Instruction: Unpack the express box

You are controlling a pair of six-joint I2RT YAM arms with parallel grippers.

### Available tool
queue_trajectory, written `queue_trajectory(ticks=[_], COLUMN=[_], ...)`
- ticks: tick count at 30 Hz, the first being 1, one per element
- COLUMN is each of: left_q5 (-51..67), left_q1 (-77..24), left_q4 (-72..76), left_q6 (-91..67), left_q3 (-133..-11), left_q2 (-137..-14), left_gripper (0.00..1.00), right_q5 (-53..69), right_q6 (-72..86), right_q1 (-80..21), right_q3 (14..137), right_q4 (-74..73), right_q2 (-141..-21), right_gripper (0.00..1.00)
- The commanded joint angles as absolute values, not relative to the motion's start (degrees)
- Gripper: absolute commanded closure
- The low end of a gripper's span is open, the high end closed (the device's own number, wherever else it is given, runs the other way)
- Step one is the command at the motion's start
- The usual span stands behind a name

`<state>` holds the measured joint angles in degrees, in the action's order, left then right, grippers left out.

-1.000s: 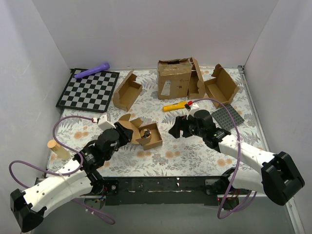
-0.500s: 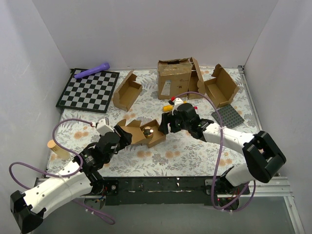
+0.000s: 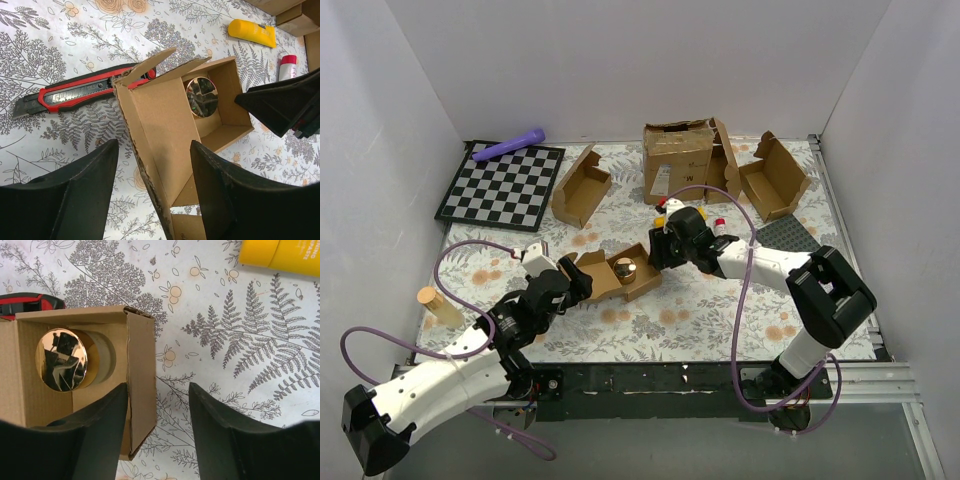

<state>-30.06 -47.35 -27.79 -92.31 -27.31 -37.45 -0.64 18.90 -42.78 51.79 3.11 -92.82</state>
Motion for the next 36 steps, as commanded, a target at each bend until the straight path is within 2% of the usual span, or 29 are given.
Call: queue_trajectory(ticks=[1,7,16,23,36], left_q5=[-31.55,-31.12,-28.74,-27.16,-26.89], left_q1=[-47.2,-47.2,-47.2,-47.2,-46.67], left_q4=[-26.89,-26.02,-22.77,-19.78,-16.88], left_q6=[-91.23,-91.14,-89.12,-87.98,-86.49], left_q3=[-28.48,-28.21,-29.0,-29.53,-30.85], left_q2=[-37.53,-37.97,-42.36,-45.96,-49.83], left_gripper=[0.41,0.41,0.41,0.4,0.39], right_q5=[-1.93,-2.72,-5.18,-6.86,-7.82], right_q6=[18.02,19.33,25.22,28.03,29.97], right_q1=[-43.07,-43.07,-42.98,-42.98,-45.17], right_q3=[53.44,49.41,41.4,37.88,37.71], right_q4=[4.31,5.27,5.8,3.61,0.09], right_q2=[-93.52,-90.88,-84.29,-79.11,-76.99], right_gripper=[0.48,0.59,0.7,0.7,0.66])
